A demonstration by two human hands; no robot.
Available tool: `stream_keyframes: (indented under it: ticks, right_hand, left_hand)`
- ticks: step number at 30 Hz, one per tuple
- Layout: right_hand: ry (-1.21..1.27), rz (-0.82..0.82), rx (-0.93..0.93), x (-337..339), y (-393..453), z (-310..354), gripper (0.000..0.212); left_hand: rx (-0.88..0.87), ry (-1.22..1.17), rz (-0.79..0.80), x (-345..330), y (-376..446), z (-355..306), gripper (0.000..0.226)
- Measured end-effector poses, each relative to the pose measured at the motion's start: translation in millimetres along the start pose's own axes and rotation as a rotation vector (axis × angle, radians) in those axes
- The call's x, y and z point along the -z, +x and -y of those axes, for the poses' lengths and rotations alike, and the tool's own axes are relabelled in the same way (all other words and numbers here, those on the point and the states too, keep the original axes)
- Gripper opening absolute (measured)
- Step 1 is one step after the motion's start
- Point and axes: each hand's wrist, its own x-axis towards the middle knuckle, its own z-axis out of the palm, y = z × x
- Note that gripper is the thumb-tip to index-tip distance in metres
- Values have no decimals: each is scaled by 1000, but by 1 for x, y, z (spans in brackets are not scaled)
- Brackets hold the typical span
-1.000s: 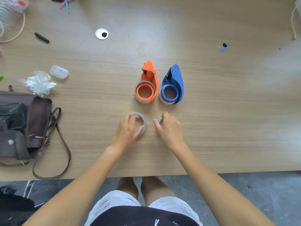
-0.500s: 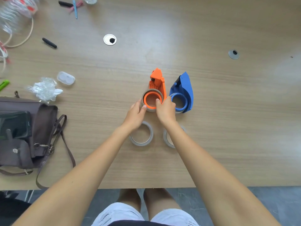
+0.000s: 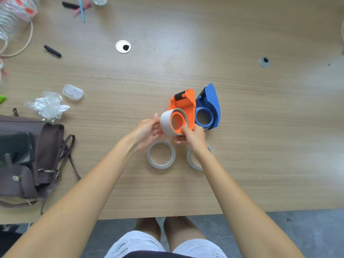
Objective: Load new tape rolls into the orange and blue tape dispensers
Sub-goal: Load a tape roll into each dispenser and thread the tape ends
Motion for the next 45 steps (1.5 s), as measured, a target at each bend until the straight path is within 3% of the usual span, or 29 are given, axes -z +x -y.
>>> stream_keyframes:
  ticks: [3, 6, 13, 18, 30, 32, 33, 35, 37, 40, 45]
  right_hand:
    - [251, 103, -99, 3, -20, -10, 11]
    - [462, 175, -229, 1, -37, -22, 18]
    - [580, 222, -276, -2, -59, -26, 26]
    - [535, 272, -276, -1, -63, -21, 45]
    - [257, 321, -266, -13, -67, -27, 40]
    - [-11, 241, -142, -8, -67, -23, 40]
    - [-134, 114, -11, -3, -68, -19, 42]
    - [-61, -55, 209, 8, -71, -4, 47]
    - [151, 126, 201, 15, -75, 11, 54]
    - [83, 408, 173, 16, -75, 16, 73]
    - [75, 478, 143, 17, -72, 16, 83]
  left_hand:
    - [-10, 46, 226, 3, -16, -7, 31]
    - [-45, 179, 326, -7, -31, -7, 29]
    - [-175, 356, 139, -28, -53, -1, 29]
    - [-187, 331, 99, -27, -67, -15, 36]
    - [-189, 376, 39, -27, -85, -38, 40]
    - [-192, 355, 63, -25, -85, -37, 35]
    - [-195, 351, 69, -24, -85, -38, 34]
    - [-204, 363, 62, -25, -87, -39, 38]
    - [-206, 378, 57, -27, -87, -38, 39]
    - [-203, 387, 37, -28, -89, -36, 32]
    - [-190, 411, 43, -26, -93, -35, 47]
